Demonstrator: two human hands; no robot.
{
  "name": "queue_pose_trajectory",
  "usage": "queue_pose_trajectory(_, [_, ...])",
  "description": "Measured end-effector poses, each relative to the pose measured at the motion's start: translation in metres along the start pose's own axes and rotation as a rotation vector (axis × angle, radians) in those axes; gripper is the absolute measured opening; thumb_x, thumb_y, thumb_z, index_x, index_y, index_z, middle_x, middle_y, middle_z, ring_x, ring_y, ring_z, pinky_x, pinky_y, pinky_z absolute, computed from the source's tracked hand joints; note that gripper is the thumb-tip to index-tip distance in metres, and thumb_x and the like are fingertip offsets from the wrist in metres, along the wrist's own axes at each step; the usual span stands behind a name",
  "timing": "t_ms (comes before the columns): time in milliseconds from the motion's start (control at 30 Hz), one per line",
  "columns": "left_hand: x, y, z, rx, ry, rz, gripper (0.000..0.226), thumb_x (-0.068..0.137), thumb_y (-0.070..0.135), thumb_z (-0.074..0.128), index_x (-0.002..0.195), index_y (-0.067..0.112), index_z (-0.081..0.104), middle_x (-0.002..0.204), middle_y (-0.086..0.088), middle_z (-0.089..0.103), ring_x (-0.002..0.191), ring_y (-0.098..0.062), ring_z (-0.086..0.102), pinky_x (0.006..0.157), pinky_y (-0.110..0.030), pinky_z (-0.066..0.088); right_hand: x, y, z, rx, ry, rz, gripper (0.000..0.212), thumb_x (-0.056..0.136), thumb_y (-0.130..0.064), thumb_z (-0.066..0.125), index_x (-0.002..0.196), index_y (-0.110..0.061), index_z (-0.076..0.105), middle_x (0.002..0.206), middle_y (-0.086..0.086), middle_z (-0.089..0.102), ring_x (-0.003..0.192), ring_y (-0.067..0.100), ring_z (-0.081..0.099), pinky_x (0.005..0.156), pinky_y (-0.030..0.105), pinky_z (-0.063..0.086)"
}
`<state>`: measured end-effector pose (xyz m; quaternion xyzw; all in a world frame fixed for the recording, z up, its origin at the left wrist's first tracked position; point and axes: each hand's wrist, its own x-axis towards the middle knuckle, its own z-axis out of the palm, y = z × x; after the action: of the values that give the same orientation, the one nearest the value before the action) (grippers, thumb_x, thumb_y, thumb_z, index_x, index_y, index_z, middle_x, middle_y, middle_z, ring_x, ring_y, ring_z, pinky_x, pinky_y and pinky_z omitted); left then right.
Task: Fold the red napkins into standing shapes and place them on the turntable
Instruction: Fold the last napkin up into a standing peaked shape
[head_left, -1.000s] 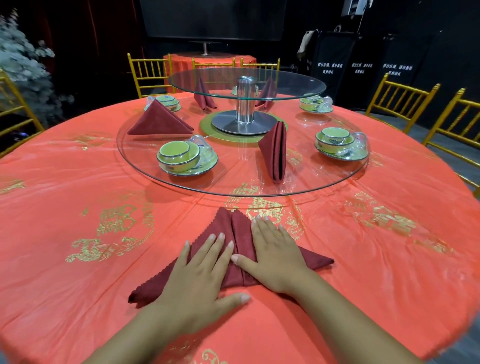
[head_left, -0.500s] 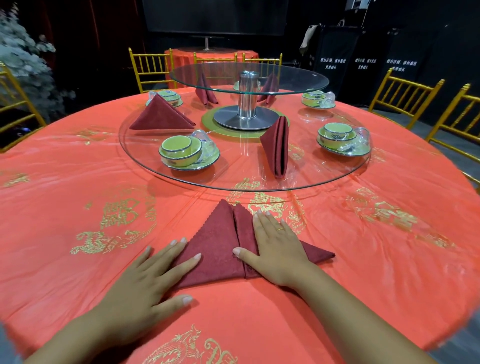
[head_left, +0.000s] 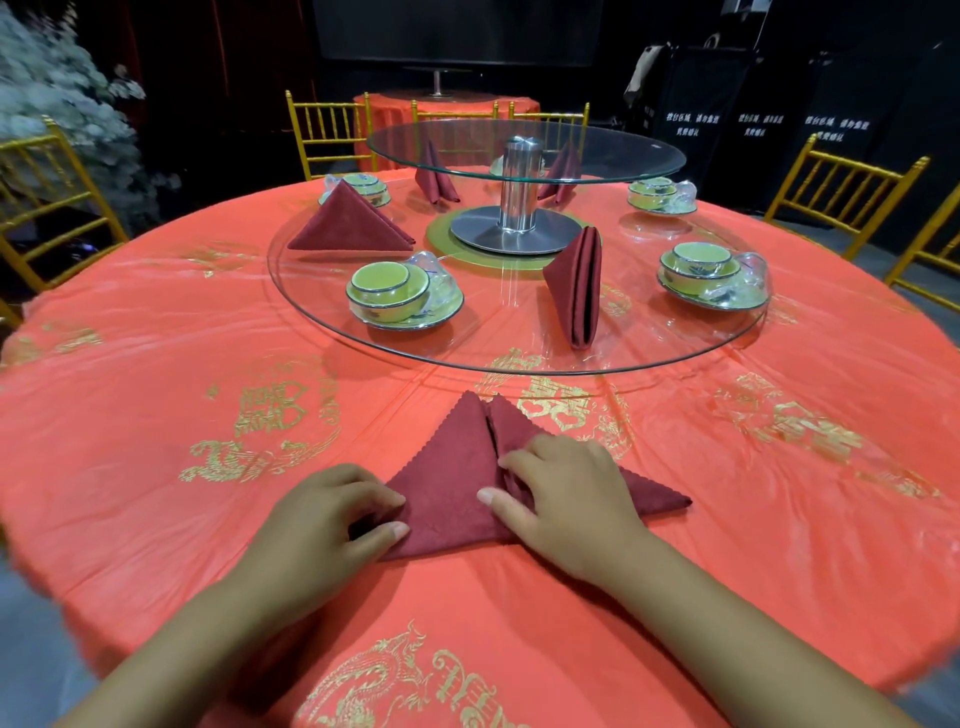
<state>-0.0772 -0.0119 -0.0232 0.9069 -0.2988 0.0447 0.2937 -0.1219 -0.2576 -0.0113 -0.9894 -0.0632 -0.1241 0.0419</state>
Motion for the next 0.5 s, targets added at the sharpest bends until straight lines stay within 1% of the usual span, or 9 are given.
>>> queue_pose_trajectory(100, [0.006,0.009,0.002,-0.082,-0.018,-0.07,0.015,0.076,0.024,0.079,0.076,0.034,0.069,0.082,0.011,0.061,0.077,0.0,0.055,0.071,-0.021,0.041,-0.014,-0.001,-0.002,-0.043,-0.167,-0.089,0.077,0.082,-0.069,0.037,0.147,-0.027,0.026,0.122,-0.001,0.05,0.113,0.024,0.046,0.09,0.039,0.04])
queue_pose_trajectory(167, [0.01,0.017,0.003,-0.168,-0.06,-0.118,0.012,0.077,0.028,0.078,0.068,0.027,0.07,0.071,0.012,0.06,0.066,-0.001,0.053,0.064,-0.018,0.039,-0.019,0.006,-0.004,-0.045,-0.209,-0.149,0.075,0.086,-0.057,0.042,0.15,-0.033,0.013,0.135,-0.001,0.045,0.123,0.023,0.042,0.098,0.039,0.037])
queue_pose_trajectory(233, [0.013,0.028,0.004,-0.368,-0.199,-0.21,0.018,0.079,0.036,0.076,0.071,0.02,0.071,0.062,0.01,0.059,0.056,-0.002,0.051,0.057,-0.016,0.041,-0.02,0.017,-0.007,-0.029,-0.238,-0.2,0.064,0.091,-0.044,0.043,0.149,-0.039,0.017,0.149,0.0,0.035,0.136,0.018,0.031,0.113,0.038,0.021])
queue_pose_trajectory(267, [0.014,0.035,0.004,-0.481,-0.3,-0.248,0.022,0.078,0.042,0.075,0.076,0.02,0.072,0.062,0.006,0.061,0.058,-0.006,0.056,0.057,-0.019,0.045,-0.019,0.024,-0.007,-0.025,-0.26,-0.223,0.06,0.092,-0.036,0.043,0.148,-0.04,0.021,0.154,0.0,0.028,0.141,0.015,0.023,0.117,0.037,0.01])
queue_pose_trajectory(333, [0.015,0.048,0.004,-0.631,-0.54,-0.282,0.032,0.075,0.05,0.07,0.089,0.021,0.074,0.073,-0.001,0.068,0.067,-0.014,0.064,0.06,-0.025,0.051,-0.019,0.038,-0.008,-0.013,-0.299,-0.254,0.06,0.091,-0.023,0.044,0.146,-0.04,0.027,0.158,-0.004,0.018,0.146,0.011,0.01,0.118,0.036,-0.003])
queue_pose_trajectory(400, [0.019,0.057,0.008,-0.71,-0.722,-0.207,0.035,0.078,0.046,0.067,0.102,0.021,0.071,0.09,0.001,0.072,0.072,-0.013,0.068,0.059,-0.023,0.051,-0.019,0.05,-0.007,-0.003,-0.31,-0.269,0.062,0.089,-0.016,0.045,0.144,-0.041,0.031,0.159,-0.007,0.013,0.146,0.01,0.004,0.118,0.034,-0.005])
queue_pose_trajectory(433, [0.023,0.06,0.011,-0.706,-0.711,-0.153,0.03,0.08,0.043,0.067,0.102,0.023,0.071,0.092,0.003,0.072,0.07,-0.01,0.067,0.057,-0.022,0.05,-0.019,0.055,-0.007,0.016,-0.306,-0.276,0.064,0.088,-0.012,0.045,0.144,-0.041,0.033,0.159,-0.007,0.013,0.147,0.01,0.003,0.119,0.032,-0.005])
queue_pose_trajectory(467, [0.028,0.062,0.015,-0.661,-0.593,-0.109,0.024,0.08,0.04,0.067,0.097,0.025,0.071,0.087,0.005,0.072,0.066,-0.005,0.064,0.055,-0.021,0.047,-0.02,0.06,-0.007,0.049,-0.298,-0.285,0.065,0.087,-0.008,0.047,0.143,-0.04,0.035,0.158,-0.006,0.013,0.147,0.01,0.004,0.118,0.028,-0.004])
queue_pose_trajectory(500, [0.035,0.061,0.019,-0.549,-0.397,-0.061,0.019,0.077,0.04,0.067,0.091,0.027,0.071,0.079,0.008,0.07,0.063,0.0,0.06,0.058,-0.023,0.045,-0.021,0.063,-0.007,0.096,-0.288,-0.295,0.067,0.085,-0.004,0.048,0.142,-0.037,0.038,0.158,-0.005,0.015,0.147,0.011,0.006,0.117,0.024,-0.004])
